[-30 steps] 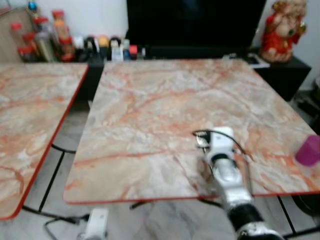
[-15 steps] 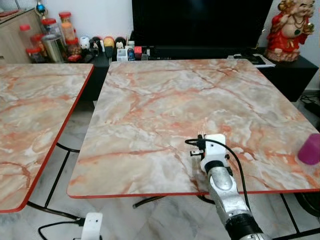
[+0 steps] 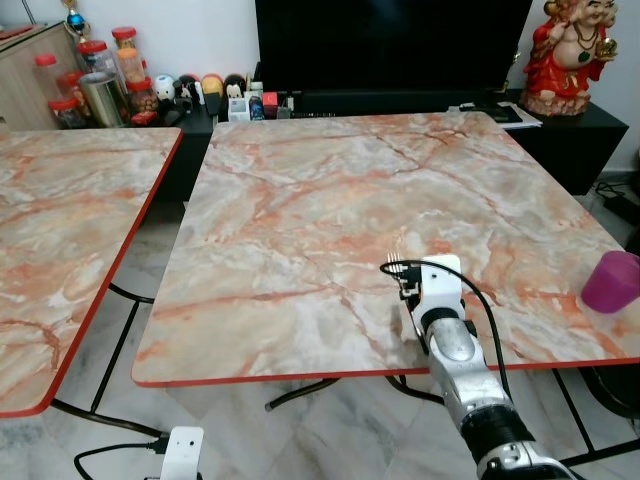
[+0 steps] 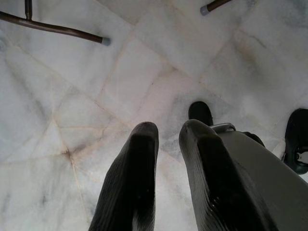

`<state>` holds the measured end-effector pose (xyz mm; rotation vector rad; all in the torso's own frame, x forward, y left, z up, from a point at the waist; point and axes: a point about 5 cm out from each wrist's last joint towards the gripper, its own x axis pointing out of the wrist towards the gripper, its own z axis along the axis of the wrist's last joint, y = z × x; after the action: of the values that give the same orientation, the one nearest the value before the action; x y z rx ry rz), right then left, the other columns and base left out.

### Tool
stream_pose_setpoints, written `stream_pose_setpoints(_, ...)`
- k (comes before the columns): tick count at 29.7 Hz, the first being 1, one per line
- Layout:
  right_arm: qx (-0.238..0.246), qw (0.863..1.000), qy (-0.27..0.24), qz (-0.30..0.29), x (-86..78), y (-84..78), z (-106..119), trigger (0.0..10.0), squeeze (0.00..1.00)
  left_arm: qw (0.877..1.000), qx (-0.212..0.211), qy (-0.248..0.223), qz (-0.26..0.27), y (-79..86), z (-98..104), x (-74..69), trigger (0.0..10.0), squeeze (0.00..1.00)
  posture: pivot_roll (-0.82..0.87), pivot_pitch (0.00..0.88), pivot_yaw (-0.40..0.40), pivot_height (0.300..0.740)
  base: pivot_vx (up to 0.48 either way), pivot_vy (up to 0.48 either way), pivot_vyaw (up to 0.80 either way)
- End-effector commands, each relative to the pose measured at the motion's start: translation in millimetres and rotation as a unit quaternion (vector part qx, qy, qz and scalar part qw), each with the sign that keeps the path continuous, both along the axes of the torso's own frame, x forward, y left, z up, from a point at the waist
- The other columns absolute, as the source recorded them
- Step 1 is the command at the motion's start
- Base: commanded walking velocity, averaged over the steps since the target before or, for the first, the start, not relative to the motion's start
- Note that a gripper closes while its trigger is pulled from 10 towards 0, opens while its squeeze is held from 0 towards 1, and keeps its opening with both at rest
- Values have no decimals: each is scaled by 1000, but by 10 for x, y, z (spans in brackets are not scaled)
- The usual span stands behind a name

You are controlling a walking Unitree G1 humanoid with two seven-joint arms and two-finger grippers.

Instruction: Setting the table

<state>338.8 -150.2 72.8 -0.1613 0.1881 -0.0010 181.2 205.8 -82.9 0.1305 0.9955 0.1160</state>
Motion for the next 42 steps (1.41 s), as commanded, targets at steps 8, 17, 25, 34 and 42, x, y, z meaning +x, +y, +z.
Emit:
stream_pose_setpoints(8,5,1000,27,-8,127,49,41,10000,0,1000,9,5,0,79,3,-25,10000,0,-39,0,21,740,0,0,0)
stream_pose_setpoints(17,19,998,44,-33,158,65,31,10000,0,1000,10,5,0,95,7,-21,10000,0,-35,0,23,740,0,0,0)
stream_pose_setpoints(25,33,995,82,-41,116,41,-87,10000,0,1000,4,6,-3,69,7,-9,10000,0,-36,0,22,740,0,0,0)
stream_pose_setpoints(34,30,993,99,-56,89,-15,-153,10000,0,1000,-1,7,-4,45,-1,-18,10000,0,-35,0,23,740,0,0,0)
stream_pose_setpoints(42,45,992,111,-51,68,7,-201,10000,0,1000,1,7,-6,55,2,-14,10000,0,-32,0,23,740,0,0,0)
